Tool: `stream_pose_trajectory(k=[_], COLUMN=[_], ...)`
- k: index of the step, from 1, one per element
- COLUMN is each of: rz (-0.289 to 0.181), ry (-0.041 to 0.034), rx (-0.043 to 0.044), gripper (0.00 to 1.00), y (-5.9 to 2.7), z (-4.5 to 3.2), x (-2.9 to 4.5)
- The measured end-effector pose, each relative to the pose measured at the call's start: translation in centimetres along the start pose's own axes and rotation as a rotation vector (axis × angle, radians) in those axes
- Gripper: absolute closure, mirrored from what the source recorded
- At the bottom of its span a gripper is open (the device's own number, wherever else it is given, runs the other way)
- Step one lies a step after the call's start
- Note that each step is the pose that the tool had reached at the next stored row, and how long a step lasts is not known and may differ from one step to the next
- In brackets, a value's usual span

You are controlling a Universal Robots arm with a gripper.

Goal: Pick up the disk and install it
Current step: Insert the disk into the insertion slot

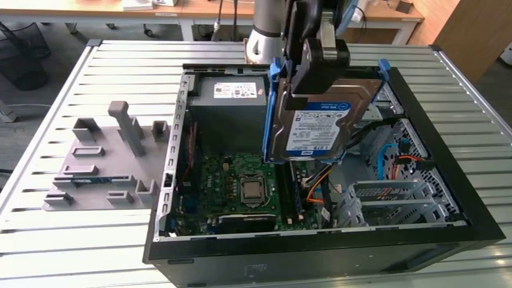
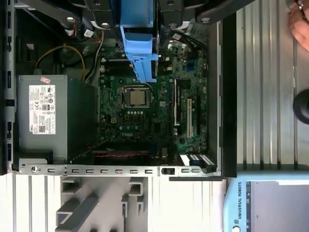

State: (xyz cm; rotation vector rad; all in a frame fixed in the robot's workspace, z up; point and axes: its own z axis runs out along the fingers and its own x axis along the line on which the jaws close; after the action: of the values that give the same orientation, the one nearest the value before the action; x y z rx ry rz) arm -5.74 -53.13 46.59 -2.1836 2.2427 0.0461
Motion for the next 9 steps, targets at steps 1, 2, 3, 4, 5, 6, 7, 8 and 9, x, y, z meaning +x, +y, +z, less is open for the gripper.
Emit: stream_pose_trajectory(k=[1,2,3,4,5,6,7,8,9], rz=[0.0,0.0,0.0,0.0,0.0,0.0,0.0,0.0,0.0], ry=[-0.0002,-0.0001,-0.0001,-0.0001,-0.0002,-0.0001,0.0,-0.0001,-0.0002], rx=[0.0,0.0,0.0001,0.0,0.0001,0.0001,0.0,0.0001,0.0001], gripper=[0.64,0.64,0.64,0.64,0.64,0.64,0.64,0.64,0.64], y=[-0.03,-0.05,-0.07,-0.09,-0.12,-0.14,-0.18,-0.24,-0.32], z=[0.02,0.04,0.05,0.07,0.09,0.1,0.1,0.12,0.13], x=[0.29,0.57,0.86,1.16,1.46,1.75,2.01,2.23,2.41])
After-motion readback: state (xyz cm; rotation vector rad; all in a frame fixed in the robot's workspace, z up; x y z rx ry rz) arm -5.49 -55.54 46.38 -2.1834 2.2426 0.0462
